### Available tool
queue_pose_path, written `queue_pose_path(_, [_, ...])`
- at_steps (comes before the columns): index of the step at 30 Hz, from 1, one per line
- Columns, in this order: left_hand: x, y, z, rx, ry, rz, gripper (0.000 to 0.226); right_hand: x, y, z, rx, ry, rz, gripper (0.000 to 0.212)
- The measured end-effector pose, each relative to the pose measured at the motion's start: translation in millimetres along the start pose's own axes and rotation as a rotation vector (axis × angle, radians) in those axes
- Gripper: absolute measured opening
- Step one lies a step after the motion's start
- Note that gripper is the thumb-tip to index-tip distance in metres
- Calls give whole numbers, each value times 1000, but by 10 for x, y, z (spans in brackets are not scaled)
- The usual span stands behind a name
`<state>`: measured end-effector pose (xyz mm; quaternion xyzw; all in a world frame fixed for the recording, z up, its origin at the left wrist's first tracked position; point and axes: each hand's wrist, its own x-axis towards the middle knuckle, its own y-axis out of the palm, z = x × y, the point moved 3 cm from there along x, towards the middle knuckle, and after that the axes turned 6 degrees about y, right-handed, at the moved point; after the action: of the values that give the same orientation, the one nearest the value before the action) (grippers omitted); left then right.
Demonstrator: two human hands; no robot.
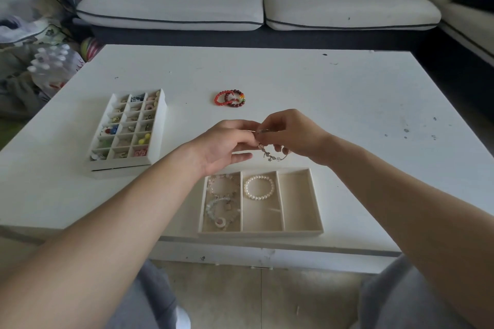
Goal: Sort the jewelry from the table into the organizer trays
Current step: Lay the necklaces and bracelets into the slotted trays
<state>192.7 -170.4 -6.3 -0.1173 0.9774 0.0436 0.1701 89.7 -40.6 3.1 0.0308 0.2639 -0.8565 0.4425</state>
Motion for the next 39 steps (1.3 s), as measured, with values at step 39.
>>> queue_pose_path(39, [-218, -60, 293, 326, -273, 97, 21, -164, 174, -357, -35, 223, 321, 12])
